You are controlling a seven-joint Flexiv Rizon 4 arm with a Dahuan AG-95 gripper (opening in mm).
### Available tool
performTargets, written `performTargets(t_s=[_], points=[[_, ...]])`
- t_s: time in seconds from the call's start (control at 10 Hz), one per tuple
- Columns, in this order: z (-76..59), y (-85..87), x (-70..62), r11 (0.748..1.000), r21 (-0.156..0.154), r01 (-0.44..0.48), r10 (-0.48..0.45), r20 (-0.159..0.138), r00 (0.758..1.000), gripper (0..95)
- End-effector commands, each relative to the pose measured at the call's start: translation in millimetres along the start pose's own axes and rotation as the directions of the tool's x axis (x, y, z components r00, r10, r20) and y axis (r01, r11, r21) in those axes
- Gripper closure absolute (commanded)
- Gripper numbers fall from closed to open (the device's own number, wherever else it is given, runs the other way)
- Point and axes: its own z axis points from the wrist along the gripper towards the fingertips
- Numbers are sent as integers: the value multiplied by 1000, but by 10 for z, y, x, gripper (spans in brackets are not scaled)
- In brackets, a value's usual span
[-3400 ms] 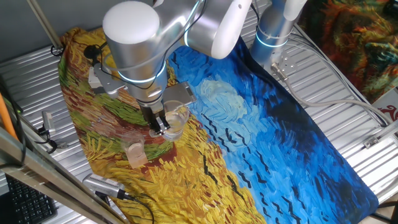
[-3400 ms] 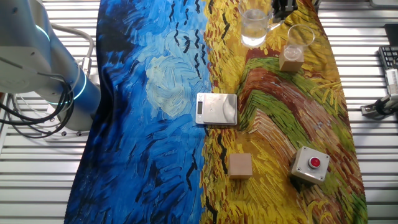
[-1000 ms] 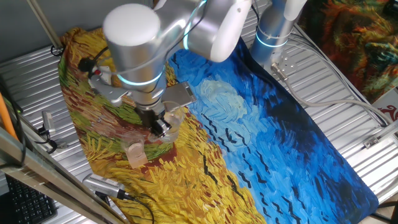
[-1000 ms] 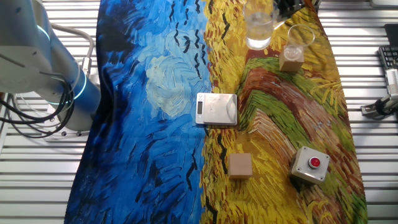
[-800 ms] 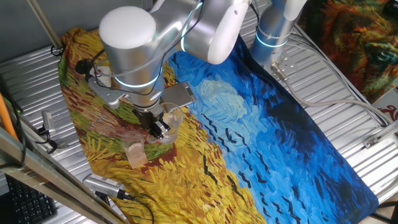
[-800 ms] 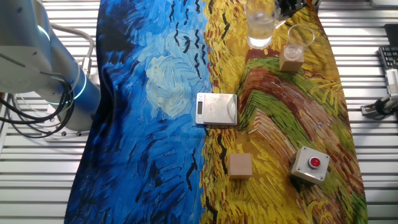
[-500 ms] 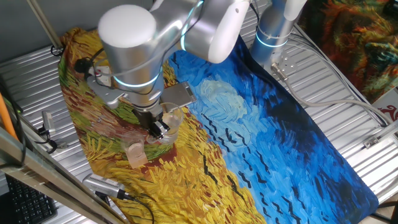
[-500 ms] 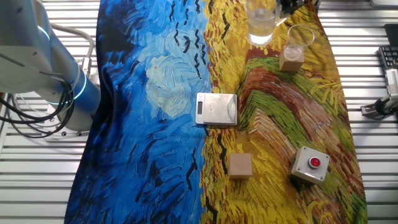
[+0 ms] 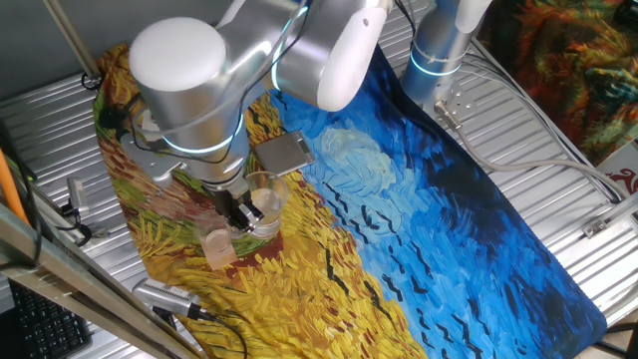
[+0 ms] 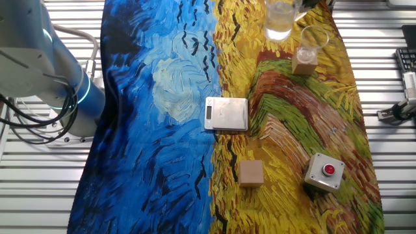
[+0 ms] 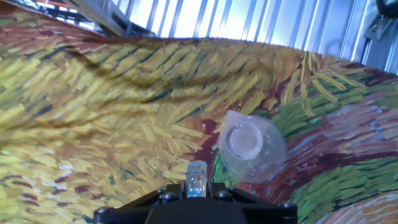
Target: Pour the water from one cup into another empty cup
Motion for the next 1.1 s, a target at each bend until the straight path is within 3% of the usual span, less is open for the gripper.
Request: performTargets(t_s=[0.1,0.7,1.1], points=[[-21,27,-72,1000,-7,-8,8,-9,1000,950],[-103,167,-269,999,-17,-41,41,-21,999,950],[-86,273,-406,1000,-18,3,-3,-11,1000,950]])
